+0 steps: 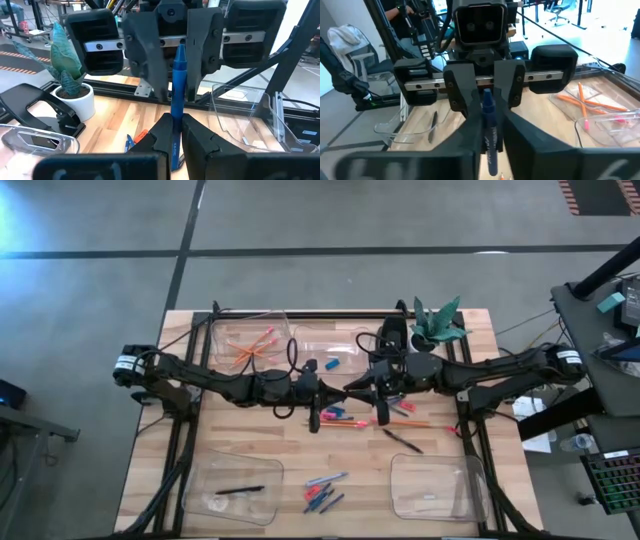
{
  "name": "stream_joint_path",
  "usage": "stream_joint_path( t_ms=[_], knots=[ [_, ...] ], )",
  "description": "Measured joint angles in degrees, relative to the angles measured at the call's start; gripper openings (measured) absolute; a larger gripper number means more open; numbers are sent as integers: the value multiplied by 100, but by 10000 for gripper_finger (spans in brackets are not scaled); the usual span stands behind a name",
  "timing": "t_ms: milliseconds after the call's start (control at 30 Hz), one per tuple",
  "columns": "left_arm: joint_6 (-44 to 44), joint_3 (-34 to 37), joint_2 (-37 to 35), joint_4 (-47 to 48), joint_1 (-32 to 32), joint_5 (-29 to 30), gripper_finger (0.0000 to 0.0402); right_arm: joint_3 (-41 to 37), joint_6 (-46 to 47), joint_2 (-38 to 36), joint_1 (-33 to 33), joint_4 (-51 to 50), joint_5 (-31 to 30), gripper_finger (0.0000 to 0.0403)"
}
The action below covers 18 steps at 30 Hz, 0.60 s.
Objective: Sort crayons/erasers/pens/pencils in bins
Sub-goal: Put the dark blue crayon into the bottom right transparent bin
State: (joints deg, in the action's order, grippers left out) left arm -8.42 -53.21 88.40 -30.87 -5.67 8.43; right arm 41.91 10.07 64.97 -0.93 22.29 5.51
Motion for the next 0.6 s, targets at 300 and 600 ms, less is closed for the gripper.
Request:
stream_joint_path(
  t_ms=[300,600],
  knots=[
    [-1,11,2,44,-6,153,12,0,156,140,4,93,77,17],
    [98,9,4,53,-2,157,92,-7,228,-270,7,-520,96,15]
  ],
)
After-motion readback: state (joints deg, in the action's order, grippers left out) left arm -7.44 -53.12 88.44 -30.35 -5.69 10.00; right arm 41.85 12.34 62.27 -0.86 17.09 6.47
